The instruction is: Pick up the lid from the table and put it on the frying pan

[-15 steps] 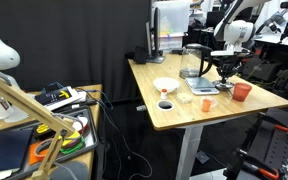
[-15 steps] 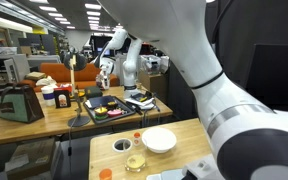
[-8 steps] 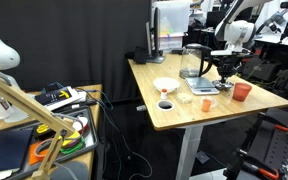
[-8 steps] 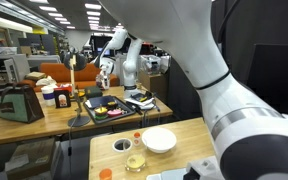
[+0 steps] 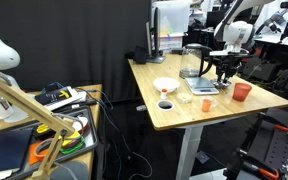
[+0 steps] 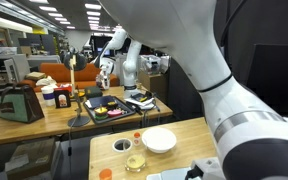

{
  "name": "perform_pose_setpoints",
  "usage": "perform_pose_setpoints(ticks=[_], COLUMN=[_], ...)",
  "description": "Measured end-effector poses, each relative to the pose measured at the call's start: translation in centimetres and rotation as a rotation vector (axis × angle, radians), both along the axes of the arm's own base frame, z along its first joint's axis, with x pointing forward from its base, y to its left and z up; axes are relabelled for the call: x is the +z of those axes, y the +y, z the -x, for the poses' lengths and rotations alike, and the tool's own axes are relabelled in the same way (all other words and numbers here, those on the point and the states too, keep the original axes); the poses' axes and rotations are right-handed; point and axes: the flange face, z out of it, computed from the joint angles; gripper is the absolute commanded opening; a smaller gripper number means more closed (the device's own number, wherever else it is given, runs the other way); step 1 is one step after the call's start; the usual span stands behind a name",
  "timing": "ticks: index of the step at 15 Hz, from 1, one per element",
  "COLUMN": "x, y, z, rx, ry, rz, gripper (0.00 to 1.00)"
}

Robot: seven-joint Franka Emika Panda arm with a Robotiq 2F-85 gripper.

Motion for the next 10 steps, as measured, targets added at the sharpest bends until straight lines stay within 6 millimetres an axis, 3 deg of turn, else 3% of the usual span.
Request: perform_pose_setpoints(ticks=[3,10], x=[-0.15,-0.16], y=[-0.08,-0.47], z=[0.08,0.18], rx=[-0.002,-0.002], ry=[0.001,-0.012], rz=[0.003,0.03], gripper=[1.0,1.0])
